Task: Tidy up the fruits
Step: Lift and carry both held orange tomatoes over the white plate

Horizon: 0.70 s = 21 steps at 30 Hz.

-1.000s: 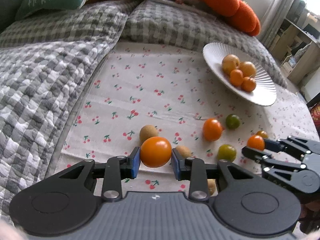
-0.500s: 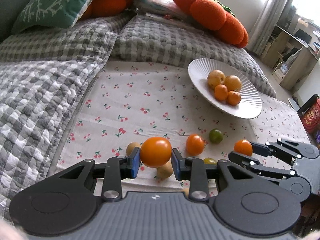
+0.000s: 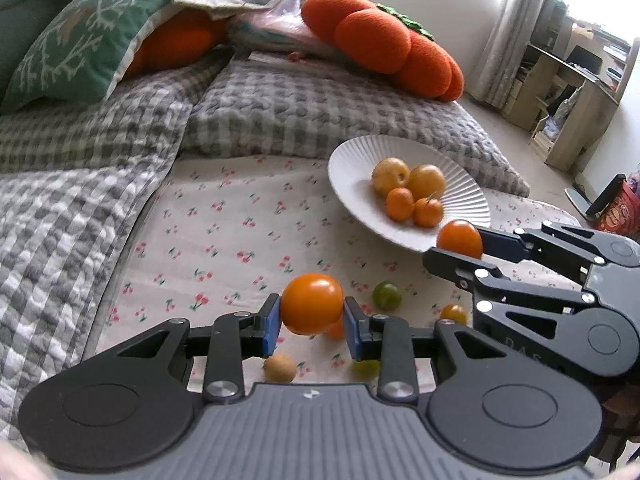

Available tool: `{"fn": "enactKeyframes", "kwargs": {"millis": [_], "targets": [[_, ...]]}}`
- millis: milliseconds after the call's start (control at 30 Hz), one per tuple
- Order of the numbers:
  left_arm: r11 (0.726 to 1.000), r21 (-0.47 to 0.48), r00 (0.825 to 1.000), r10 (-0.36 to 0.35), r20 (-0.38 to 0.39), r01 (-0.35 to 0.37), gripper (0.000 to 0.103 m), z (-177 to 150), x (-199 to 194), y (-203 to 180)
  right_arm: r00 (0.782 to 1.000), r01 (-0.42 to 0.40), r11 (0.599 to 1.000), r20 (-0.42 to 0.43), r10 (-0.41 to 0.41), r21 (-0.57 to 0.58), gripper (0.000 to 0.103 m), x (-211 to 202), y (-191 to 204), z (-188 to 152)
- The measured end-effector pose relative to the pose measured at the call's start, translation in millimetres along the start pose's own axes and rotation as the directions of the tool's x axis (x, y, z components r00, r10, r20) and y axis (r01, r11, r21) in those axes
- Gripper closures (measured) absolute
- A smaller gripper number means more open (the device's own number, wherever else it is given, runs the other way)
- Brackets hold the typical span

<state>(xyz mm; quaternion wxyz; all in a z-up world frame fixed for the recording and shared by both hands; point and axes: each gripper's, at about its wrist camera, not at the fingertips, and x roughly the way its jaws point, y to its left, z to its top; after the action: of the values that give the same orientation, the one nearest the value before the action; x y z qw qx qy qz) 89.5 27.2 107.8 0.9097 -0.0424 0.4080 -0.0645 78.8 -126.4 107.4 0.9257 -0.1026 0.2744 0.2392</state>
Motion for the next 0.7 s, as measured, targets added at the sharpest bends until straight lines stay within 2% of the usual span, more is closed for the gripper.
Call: {"fn": "enactKeyframes", "kwargs": {"millis": [200, 433, 700], "targets": [[1.000, 0.012, 1.000, 0.002, 0.014, -0.003, 0.078, 15.6, 4.2, -13.3, 1.000, 0.017, 0.999, 0.023, -0.018, 0.048, 0.074, -4.4, -21.3, 11.6], [0.999, -0.009, 0.999, -0.037, 0.019, 0.037, 0.078, 43.1, 16.3, -23.6, 0.998, 0.044, 0.976, 0.035, -0.053, 0.213, 0.074, -10.2, -78.5, 28.9], [0.995, 0.009, 0.995, -0.099, 0.006, 0.099, 0.078, 55.4, 42.6, -51.2, 0.996, 0.075, 0.937, -0.077, -0.052, 0.342, 0.074, 11.1, -117.7, 21.1]]}}
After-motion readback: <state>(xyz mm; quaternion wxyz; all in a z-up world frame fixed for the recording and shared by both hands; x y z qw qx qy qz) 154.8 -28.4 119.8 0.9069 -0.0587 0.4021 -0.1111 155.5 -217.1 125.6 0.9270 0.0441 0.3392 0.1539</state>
